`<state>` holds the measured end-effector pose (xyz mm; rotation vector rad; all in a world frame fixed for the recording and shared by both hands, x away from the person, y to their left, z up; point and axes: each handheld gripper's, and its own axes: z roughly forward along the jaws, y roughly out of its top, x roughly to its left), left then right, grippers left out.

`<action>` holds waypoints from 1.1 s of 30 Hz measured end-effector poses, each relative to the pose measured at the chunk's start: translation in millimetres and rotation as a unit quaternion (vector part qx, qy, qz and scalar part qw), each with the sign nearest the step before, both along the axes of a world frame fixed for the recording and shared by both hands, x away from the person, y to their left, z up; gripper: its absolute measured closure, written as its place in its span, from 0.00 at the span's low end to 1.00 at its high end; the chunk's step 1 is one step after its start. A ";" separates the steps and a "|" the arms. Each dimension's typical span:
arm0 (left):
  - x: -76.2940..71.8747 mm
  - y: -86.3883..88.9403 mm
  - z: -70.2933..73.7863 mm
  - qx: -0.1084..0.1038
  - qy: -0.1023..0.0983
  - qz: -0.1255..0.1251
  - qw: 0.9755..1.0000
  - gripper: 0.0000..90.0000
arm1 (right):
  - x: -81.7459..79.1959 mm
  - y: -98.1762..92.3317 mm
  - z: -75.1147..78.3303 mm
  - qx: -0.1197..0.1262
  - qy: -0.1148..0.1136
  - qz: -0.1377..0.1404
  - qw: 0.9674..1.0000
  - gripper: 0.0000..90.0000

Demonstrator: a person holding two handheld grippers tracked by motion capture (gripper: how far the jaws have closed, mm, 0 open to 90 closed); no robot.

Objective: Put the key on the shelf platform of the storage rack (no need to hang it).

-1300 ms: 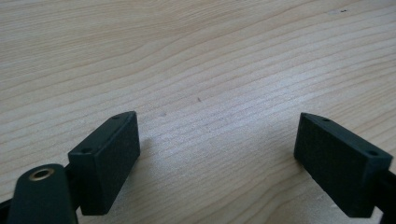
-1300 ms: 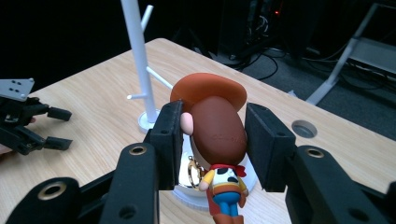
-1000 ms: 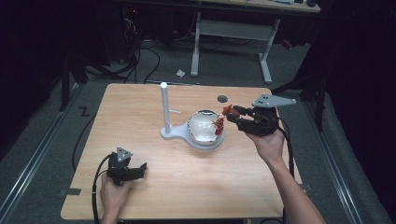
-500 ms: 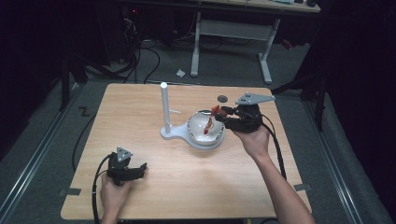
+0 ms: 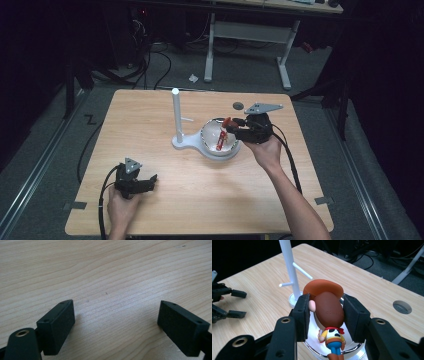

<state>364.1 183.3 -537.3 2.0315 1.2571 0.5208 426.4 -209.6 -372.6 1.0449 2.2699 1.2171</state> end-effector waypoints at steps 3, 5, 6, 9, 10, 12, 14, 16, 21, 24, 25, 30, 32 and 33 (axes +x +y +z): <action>0.0 0.0 0.0 0.000 0.000 0.000 1.000 0.16 | 2.3 0.9 -5.7 0.001 0.007 -0.002 1.000 0.65; 0.0 0.0 0.0 0.000 0.000 0.000 1.000 0.16 | 5.5 0.1 -13.2 0.001 0.015 -0.007 1.000 0.65; 0.0 0.0 0.0 0.000 0.000 0.000 1.000 0.16 | 5.5 0.1 -13.2 0.001 0.015 -0.007 1.000 0.65; 0.0 0.0 0.0 0.000 0.000 0.000 1.000 0.16 | 8.7 -0.7 -20.1 -0.002 0.023 -0.010 1.000 0.65; 0.0 0.0 0.0 0.000 0.000 0.000 1.000 0.16 | 9.6 -0.5 -22.0 -0.002 0.025 -0.011 1.000 0.65; 0.0 0.0 0.0 0.000 0.000 0.000 1.000 0.16 | 11.7 0.7 -25.3 -0.005 0.027 -0.008 1.000 0.65; 0.0 0.0 0.0 0.000 0.000 0.000 1.000 0.16 | 12.8 2.1 -27.4 -0.007 0.030 -0.008 1.000 0.65; 0.0 0.0 0.0 0.000 0.000 0.000 1.000 0.16 | 14.3 4.1 -30.3 -0.007 0.031 -0.006 0.999 0.65; 0.0 0.0 0.0 0.000 0.000 0.000 1.000 0.16 | 18.3 7.8 -37.9 -0.015 0.038 -0.006 0.999 0.65; 0.0 0.0 0.0 0.000 0.000 0.000 1.000 0.16 | 20.1 9.5 -43.0 -0.021 0.044 -0.009 0.999 0.65; 0.0 0.0 0.0 0.000 0.000 0.000 1.000 0.16 | 20.7 10.1 -45.0 -0.025 0.045 -0.010 0.999 0.65; 0.0 0.0 0.0 0.000 0.000 0.000 1.000 0.16 | 22.8 8.8 -55.6 -0.027 0.052 -0.016 0.998 0.65; 0.0 0.0 0.0 0.000 0.000 0.000 1.000 0.16 | 24.5 7.3 -60.7 -0.028 0.059 -0.021 0.998 0.65; 0.0 0.0 0.0 0.000 0.000 0.000 1.000 0.16 | 24.9 7.1 -61.8 -0.029 0.061 -0.023 0.997 0.65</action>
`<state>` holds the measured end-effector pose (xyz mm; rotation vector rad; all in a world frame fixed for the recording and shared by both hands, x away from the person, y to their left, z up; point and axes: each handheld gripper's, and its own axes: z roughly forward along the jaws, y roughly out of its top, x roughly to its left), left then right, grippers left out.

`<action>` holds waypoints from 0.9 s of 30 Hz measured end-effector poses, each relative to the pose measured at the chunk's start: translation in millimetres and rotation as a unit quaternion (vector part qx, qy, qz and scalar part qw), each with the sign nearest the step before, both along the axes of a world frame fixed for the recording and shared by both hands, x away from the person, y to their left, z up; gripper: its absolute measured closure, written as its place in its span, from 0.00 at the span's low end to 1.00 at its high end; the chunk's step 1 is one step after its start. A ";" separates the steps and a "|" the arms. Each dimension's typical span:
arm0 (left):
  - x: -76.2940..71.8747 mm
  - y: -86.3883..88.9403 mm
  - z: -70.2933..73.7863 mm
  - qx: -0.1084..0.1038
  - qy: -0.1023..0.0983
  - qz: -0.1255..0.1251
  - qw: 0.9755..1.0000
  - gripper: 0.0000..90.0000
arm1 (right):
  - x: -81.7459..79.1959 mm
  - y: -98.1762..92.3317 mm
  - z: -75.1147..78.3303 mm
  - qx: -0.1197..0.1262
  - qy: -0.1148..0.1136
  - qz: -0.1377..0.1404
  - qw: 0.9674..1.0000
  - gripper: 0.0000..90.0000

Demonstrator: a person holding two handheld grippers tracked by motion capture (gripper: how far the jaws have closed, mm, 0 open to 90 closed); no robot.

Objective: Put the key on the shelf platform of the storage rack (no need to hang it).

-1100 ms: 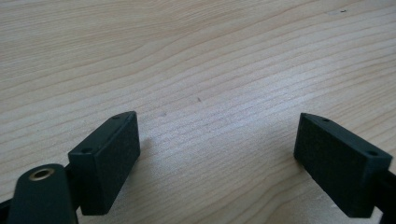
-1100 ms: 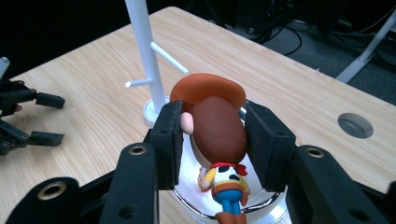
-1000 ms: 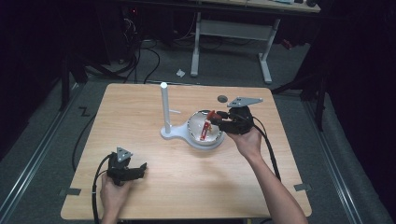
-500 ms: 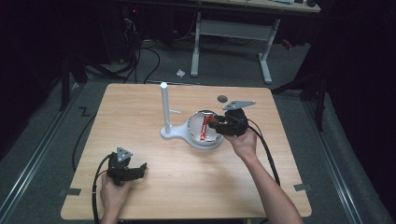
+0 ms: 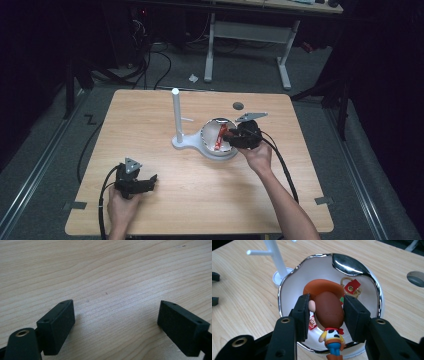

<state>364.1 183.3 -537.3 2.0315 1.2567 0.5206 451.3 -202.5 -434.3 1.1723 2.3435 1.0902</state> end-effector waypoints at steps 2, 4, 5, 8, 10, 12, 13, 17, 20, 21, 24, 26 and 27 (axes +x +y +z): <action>0.0 0.0 0.0 0.000 0.000 0.000 1.000 0.16 | 1.4 0.4 -1.8 -0.002 -0.001 0.000 1.000 0.65; 0.0 0.0 0.0 0.000 0.000 0.000 1.000 0.16 | 2.7 2.1 -2.9 -0.003 0.001 -0.002 1.000 0.65; 0.0 0.0 0.0 0.000 0.000 0.000 1.000 0.16 | 3.7 3.2 -4.3 -0.002 0.001 -0.002 1.000 0.65; 0.0 0.0 0.0 0.000 0.000 0.000 1.000 0.16 | 7.1 5.3 -9.2 -0.004 0.008 -0.006 1.000 0.65; 0.0 0.0 0.0 0.000 0.000 0.000 1.000 0.16 | 9.3 6.0 -12.7 0.000 0.016 -0.012 1.000 0.65; 0.0 0.0 0.0 0.000 0.000 0.000 1.000 0.16 | 11.1 7.1 -15.2 -0.004 0.017 -0.013 1.000 0.65; 0.0 0.0 0.0 0.000 0.000 0.000 1.000 0.16 | 12.1 8.0 -16.6 -0.006 0.015 -0.012 1.000 0.64; 0.0 0.0 0.0 0.000 0.000 0.000 1.000 0.16 | 13.8 12.7 -19.5 -0.009 0.017 -0.012 1.000 0.64; 0.0 0.0 0.0 0.000 0.000 0.000 1.000 0.16 | 15.4 15.2 -21.6 -0.012 0.019 -0.011 1.000 0.64; 0.0 0.0 0.0 0.000 0.000 0.000 1.000 0.16 | 15.7 15.8 -22.3 -0.014 0.021 -0.013 1.000 0.64; 0.0 0.0 0.0 0.000 0.000 0.000 1.000 0.16 | 16.0 18.0 -23.9 -0.021 0.022 -0.014 0.999 0.64; 0.0 0.0 0.0 0.000 0.000 0.000 1.000 0.16 | 16.1 19.3 -24.6 -0.023 0.022 -0.015 0.999 0.64; 0.0 0.0 0.0 0.000 0.000 0.000 1.000 0.17 | 16.0 20.1 -24.9 -0.022 0.023 -0.016 0.999 0.63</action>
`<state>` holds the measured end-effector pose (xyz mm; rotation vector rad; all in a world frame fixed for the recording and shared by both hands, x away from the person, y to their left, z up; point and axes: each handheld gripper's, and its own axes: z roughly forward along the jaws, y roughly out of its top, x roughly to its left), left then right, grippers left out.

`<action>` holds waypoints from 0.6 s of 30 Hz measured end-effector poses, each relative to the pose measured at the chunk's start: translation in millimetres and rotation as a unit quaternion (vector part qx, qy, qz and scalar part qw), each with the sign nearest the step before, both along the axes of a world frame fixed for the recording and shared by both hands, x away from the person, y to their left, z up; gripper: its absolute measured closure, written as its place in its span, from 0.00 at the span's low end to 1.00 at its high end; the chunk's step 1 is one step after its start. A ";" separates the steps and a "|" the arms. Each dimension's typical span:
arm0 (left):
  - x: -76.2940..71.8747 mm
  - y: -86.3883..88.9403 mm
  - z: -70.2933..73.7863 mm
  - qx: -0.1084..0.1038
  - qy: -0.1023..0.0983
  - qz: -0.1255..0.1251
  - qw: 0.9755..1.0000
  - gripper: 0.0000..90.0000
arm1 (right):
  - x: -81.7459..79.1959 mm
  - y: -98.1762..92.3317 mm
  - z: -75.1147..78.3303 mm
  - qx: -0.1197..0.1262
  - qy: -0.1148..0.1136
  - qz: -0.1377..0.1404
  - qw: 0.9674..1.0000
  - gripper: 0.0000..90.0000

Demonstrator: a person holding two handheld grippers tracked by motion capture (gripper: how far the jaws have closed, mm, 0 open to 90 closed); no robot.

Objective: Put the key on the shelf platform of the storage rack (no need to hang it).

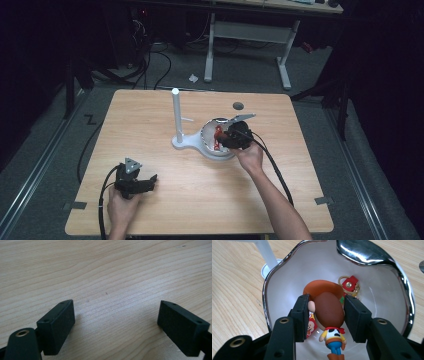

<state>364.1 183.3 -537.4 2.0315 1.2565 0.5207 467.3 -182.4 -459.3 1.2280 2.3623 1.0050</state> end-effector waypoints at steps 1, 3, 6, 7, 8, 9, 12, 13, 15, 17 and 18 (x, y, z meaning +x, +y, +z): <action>0.0 0.0 0.0 0.000 0.000 0.000 1.000 0.16 | 0.3 0.5 -0.4 -0.003 -0.001 0.002 1.000 0.63; 0.0 0.0 0.0 0.000 0.000 0.000 1.000 0.16 | 0.4 1.4 -1.0 -0.005 0.003 0.002 1.000 0.61; 0.0 0.0 0.0 0.000 0.000 0.000 1.000 0.17 | 0.7 1.0 -1.3 0.003 0.008 0.005 1.000 0.58; 0.0 0.0 0.0 0.000 0.000 0.000 1.000 0.16 | 0.9 0.4 -0.7 0.006 0.007 0.007 1.000 0.56; 0.0 0.0 0.0 0.000 0.000 0.000 1.000 0.17 | 0.8 -0.1 -0.2 0.010 0.006 0.008 1.000 0.56; 0.0 0.0 0.0 0.000 0.000 0.000 1.000 0.16 | -0.1 -0.4 1.1 0.013 0.007 0.006 1.000 0.55; 0.0 0.0 0.0 0.000 0.000 0.000 1.000 0.17 | -2.2 -2.6 4.4 0.014 0.003 0.011 1.000 0.55; 0.0 0.0 0.0 0.000 0.000 0.000 1.000 0.17 | -3.4 -3.6 5.6 0.014 0.003 0.010 1.000 0.54; 0.0 0.0 0.0 0.000 0.000 0.000 1.000 0.16 | -5.6 -7.5 9.1 0.013 -0.003 0.010 1.000 0.54; 0.0 0.0 0.0 0.000 0.000 0.000 1.000 0.17 | -7.8 -11.4 13.3 0.017 -0.009 0.010 1.000 0.54; 0.0 0.0 0.0 0.000 0.000 0.000 1.000 0.16 | -8.8 -12.7 15.3 0.016 -0.010 0.009 1.000 0.54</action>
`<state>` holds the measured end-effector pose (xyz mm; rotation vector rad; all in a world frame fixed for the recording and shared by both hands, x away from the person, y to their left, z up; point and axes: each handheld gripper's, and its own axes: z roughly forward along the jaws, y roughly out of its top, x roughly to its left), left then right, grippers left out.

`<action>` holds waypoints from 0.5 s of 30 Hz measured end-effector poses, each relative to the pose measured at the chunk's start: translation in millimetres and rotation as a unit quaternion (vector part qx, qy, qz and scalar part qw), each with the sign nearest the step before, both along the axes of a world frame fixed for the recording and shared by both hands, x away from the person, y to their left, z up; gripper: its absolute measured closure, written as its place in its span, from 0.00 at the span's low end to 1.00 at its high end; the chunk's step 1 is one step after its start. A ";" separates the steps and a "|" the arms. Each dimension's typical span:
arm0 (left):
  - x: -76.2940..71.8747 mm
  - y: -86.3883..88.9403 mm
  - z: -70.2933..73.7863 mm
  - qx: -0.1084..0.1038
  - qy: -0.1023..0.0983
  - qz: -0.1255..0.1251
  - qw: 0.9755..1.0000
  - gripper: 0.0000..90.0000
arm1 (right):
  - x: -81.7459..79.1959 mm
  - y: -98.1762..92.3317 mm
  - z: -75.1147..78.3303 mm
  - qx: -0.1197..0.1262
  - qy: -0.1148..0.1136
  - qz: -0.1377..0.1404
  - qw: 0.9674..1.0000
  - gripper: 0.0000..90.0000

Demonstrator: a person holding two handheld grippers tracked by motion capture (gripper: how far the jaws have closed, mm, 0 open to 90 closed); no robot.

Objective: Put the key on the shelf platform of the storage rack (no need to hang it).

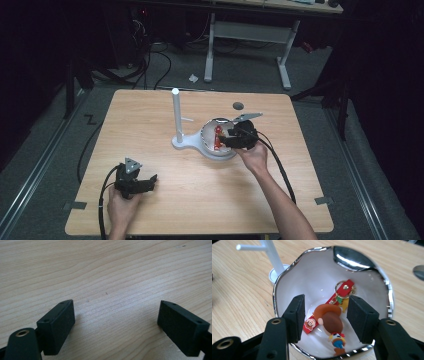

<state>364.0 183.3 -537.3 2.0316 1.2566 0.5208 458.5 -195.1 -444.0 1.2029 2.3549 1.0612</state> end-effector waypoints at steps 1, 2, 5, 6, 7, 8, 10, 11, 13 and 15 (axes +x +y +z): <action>0.0 0.0 0.0 0.000 0.000 0.000 1.000 0.16 | -1.8 -2.0 3.2 0.000 -0.004 -0.001 1.000 0.54; 0.0 0.0 0.0 0.000 0.000 0.000 1.000 0.17 | -3.2 -3.6 5.9 0.002 -0.006 -0.002 1.000 0.54; 0.0 0.0 0.0 0.000 0.000 0.000 1.000 0.16 | -7.7 -8.0 13.3 0.002 -0.014 -0.005 1.000 0.55; 0.0 0.0 0.0 0.000 0.000 0.000 1.000 0.17 | -8.6 -9.3 14.9 0.002 -0.017 -0.005 1.000 0.55; 0.0 0.0 0.0 0.000 0.000 0.000 1.000 0.16 | -10.1 -11.1 17.2 0.002 -0.019 -0.006 1.000 0.55; 0.0 0.0 0.0 0.000 0.000 0.000 1.000 0.17 | -11.3 -13.4 19.4 0.003 -0.022 -0.004 1.000 0.55; 0.0 0.0 0.0 0.000 0.000 0.000 1.000 0.17 | -15.2 -18.4 24.7 0.002 -0.026 -0.008 1.000 0.55; 0.0 0.0 0.0 0.000 0.000 0.000 1.000 0.16 | -16.7 -21.1 26.7 0.005 -0.029 -0.009 1.000 0.56; 0.0 0.0 0.0 0.000 0.000 0.000 1.000 0.17 | -19.6 -26.5 30.8 0.005 -0.033 -0.012 0.999 0.56; 0.0 0.0 0.0 0.000 0.000 0.000 1.000 0.17 | -22.3 -32.2 33.7 0.009 -0.035 -0.015 0.999 0.57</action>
